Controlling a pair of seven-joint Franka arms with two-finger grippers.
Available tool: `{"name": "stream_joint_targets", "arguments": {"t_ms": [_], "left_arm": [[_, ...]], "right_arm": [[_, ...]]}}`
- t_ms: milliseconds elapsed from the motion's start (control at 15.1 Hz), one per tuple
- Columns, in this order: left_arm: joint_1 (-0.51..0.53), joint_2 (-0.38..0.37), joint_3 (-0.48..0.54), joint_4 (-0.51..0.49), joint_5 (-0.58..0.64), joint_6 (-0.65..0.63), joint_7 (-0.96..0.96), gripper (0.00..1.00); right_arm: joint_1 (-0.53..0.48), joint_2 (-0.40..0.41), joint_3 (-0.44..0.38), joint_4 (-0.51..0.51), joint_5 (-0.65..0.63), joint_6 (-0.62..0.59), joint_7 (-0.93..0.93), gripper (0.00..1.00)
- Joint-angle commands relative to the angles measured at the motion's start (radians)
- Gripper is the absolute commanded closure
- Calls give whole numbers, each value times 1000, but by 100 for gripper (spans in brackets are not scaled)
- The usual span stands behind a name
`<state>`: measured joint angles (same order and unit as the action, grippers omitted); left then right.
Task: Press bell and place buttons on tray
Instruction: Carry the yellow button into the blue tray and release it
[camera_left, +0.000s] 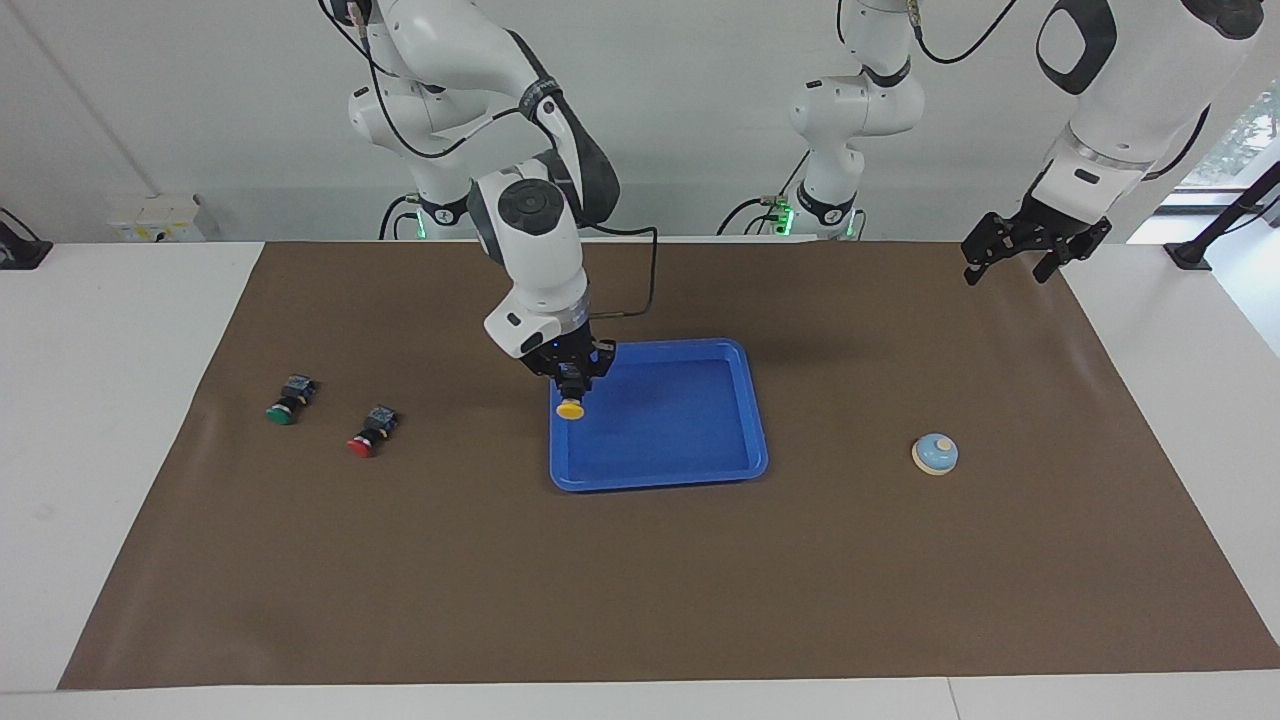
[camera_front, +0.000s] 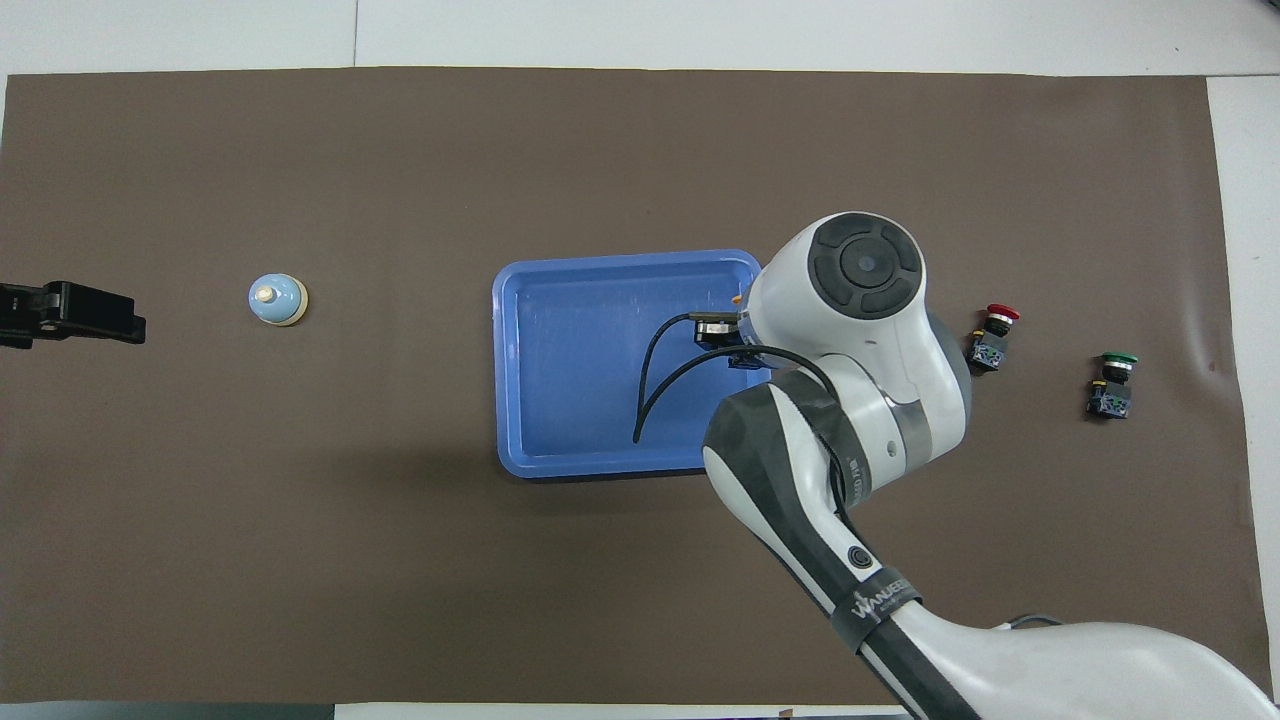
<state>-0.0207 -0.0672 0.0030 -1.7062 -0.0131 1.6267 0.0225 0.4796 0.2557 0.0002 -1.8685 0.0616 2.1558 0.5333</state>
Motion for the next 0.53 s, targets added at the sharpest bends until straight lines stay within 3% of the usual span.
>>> {"name": "stream_joint_targets", "arguments": {"t_ms": [0,464], "left_arm": [[-2,1,3,7,7,-11,1,0],[-2,1,3,7,7,-11,1,0]], "right_arm": [[37,57,-3,-12,20,70,37,100],[45,82,-3,-92,11,191,33,100]]}}
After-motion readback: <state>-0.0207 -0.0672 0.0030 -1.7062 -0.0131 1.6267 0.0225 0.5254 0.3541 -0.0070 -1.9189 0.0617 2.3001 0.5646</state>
